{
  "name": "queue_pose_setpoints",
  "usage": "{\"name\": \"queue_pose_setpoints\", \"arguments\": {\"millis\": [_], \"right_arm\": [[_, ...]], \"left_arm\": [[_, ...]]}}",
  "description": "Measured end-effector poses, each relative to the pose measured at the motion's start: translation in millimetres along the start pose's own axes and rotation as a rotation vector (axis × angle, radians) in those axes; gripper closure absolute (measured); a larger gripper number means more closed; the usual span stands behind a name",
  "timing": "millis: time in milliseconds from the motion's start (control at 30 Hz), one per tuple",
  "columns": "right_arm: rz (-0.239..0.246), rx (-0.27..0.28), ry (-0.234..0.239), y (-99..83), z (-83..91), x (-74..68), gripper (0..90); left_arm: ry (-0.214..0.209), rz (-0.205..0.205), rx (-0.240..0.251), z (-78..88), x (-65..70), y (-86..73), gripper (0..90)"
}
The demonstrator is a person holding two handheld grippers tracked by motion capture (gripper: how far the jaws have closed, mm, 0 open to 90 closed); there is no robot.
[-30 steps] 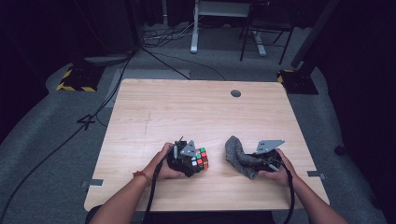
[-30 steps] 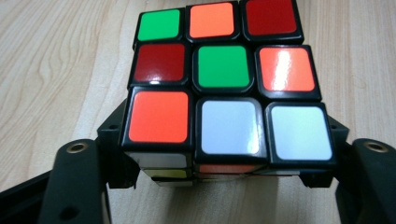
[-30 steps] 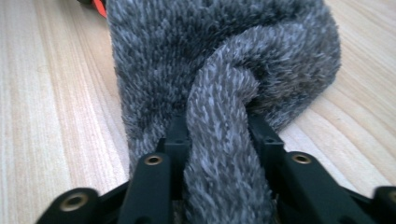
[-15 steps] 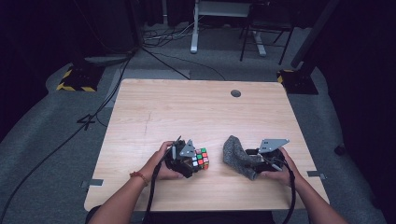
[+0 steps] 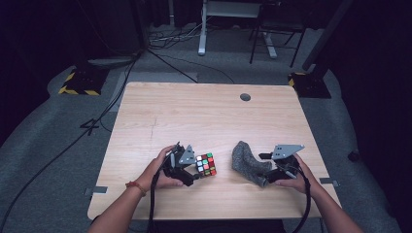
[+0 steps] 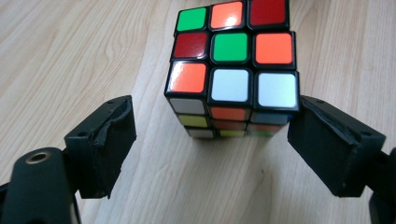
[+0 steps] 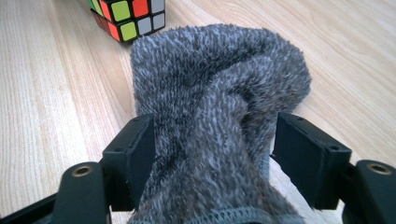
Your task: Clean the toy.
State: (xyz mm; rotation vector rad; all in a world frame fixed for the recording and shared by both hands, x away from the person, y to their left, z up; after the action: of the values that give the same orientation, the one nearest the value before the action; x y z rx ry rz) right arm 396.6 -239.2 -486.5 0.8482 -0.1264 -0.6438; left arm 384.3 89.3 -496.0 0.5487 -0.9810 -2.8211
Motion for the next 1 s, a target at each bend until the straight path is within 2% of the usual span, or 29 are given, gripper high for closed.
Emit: {"name": "queue_pose_setpoints", "arguments": {"millis": [200, 333, 467, 567, 700, 1000], "right_arm": [[0.018, -0.007, -0.036, 4.4, 6.9, -0.9, 29.7], [0.022, 0.005, -0.049, 9.5, 10.7, -1.6, 29.4], [0.029, -0.01, -0.058, 9.3, 10.2, -3.0, 29.2], [0.039, -0.04, -0.073, 3.6, 10.6, -2.5, 29.2], [0.02, -0.042, -0.092, -6.0, 14.6, 0.8, 29.1], [-0.027, -0.048, -0.128, -33.4, 24.7, 8.1, 27.8]], "left_arm": [[0.028, -0.004, -0.011, 16.8, 4.4, -9.8, 16.1], [0.05, 0.005, -0.026, 27.2, 7.0, -19.0, 16.1], [0.058, 0.015, -0.049, 35.0, 8.9, -29.6, 16.2], [0.067, 0.028, -0.062, 39.8, 9.3, -38.9, 16.2], [0.074, 0.039, -0.072, 44.4, 11.3, -49.2, 16.4], [0.098, 0.118, -0.084, 52.9, 14.2, -73.7, 16.4]]}}
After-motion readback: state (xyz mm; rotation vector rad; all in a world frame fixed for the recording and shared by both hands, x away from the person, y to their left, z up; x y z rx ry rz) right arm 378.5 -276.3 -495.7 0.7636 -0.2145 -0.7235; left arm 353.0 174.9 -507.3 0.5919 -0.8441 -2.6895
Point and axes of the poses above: each handheld gripper's, and its own axes: z roughly backward along the jaws, y roughly out of its top, x roughly to its right, the point moved 4 cm from there along -z, roughly forward along the jaws, and after that the axes turned 14 degrees about -z, right-handed, at the moved point
